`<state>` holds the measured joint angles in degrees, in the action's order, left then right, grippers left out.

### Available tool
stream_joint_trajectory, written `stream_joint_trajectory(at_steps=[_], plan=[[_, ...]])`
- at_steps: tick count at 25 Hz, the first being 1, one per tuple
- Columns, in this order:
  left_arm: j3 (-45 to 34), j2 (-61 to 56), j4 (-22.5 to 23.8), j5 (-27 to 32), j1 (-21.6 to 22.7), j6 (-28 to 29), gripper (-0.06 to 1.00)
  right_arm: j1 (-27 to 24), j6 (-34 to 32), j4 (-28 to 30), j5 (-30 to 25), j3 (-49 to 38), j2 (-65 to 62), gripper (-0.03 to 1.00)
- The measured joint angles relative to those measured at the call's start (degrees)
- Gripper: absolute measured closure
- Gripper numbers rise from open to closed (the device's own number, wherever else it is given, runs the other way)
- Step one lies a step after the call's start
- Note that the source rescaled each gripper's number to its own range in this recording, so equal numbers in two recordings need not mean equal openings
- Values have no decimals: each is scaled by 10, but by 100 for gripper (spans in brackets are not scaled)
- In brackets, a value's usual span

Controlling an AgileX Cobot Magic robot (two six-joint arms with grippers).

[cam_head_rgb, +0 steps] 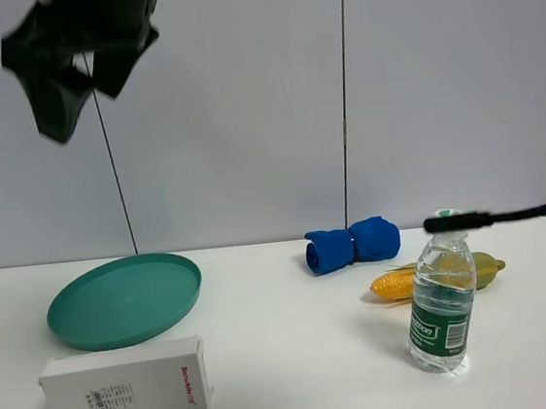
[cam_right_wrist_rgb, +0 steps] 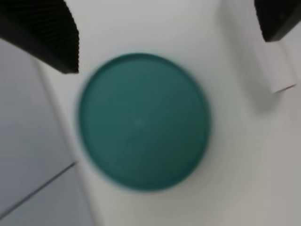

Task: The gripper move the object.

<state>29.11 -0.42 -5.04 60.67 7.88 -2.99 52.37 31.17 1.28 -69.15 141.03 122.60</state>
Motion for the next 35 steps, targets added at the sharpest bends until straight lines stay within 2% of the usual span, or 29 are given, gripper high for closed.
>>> stream_joint_trajectory(at_steps=[4,8,10,11,14,15,16,20,21,24,25,27,31,35], plan=[[0,0,0,0,0,0,-6,0,-41,47,-3,0,-87,24],[0,0,0,0,0,0,-6,0,-106,118,-4,0,-158,11],[0,0,0,0,0,0,-6,0,-139,155,-4,0,-187,9],[0,0,0,0,0,0,-6,0,-139,155,-4,0,-187,9],[0,0,0,0,0,0,-6,0,-213,197,-4,-25,-223,8],[0,0,0,0,0,0,-6,0,-248,203,-4,-50,-238,8],[0,0,0,0,0,0,-6,0,-312,206,-4,-125,-273,8],[0,0,0,0,0,0,-6,0,-381,211,-1,-323,-355,8],[0,0,0,0,0,0,-6,0,-381,211,-1,-323,-355,8],[0,0,0,0,0,0,-6,0,-411,219,52,-484,-435,8],[0,0,0,0,0,0,-6,0,-429,223,89,-583,-495,8],[0,0,0,0,0,0,-6,0,-442,224,111,-665,-552,8],[0,0,0,0,0,0,-6,-21,-450,207,108,-758,-641,8],[0,0,0,0,0,0,-6,-97,-453,187,107,-827,-730,8]])
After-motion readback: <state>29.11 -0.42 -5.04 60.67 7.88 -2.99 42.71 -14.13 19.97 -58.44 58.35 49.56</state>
